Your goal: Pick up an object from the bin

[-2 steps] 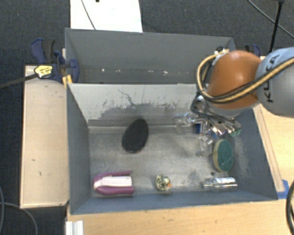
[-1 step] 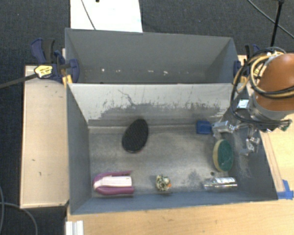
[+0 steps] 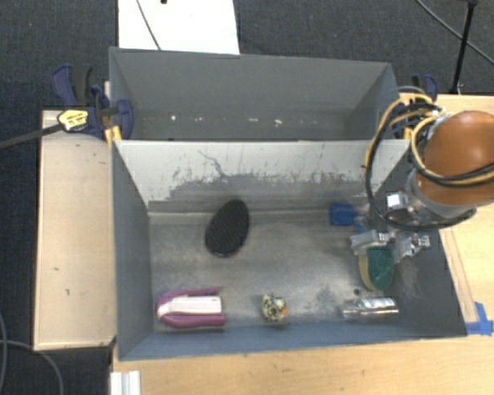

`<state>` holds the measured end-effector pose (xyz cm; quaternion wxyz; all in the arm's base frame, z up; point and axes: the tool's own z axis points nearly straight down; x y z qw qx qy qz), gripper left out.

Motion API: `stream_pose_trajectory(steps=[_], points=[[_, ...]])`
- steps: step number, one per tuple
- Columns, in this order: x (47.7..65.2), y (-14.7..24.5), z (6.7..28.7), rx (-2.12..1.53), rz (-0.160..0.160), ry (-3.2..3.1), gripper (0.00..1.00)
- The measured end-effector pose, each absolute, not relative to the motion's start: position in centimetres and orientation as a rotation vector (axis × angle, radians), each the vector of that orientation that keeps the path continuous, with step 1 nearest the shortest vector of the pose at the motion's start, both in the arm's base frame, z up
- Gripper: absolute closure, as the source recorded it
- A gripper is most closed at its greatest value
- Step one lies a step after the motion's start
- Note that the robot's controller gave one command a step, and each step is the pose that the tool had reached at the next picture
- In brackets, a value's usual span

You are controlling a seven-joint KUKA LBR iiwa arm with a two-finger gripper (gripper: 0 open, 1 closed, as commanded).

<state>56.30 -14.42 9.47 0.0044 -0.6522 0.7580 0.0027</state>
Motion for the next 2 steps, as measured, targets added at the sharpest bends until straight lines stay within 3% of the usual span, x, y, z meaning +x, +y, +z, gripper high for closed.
stream_pose_trajectory(steps=[1,2], points=[[56.4,-14.6,9.6,-2.034,0.005,2.384,1.00],[57.7,-12.2,24.0,-2.021,-0.010,2.396,1.00]])
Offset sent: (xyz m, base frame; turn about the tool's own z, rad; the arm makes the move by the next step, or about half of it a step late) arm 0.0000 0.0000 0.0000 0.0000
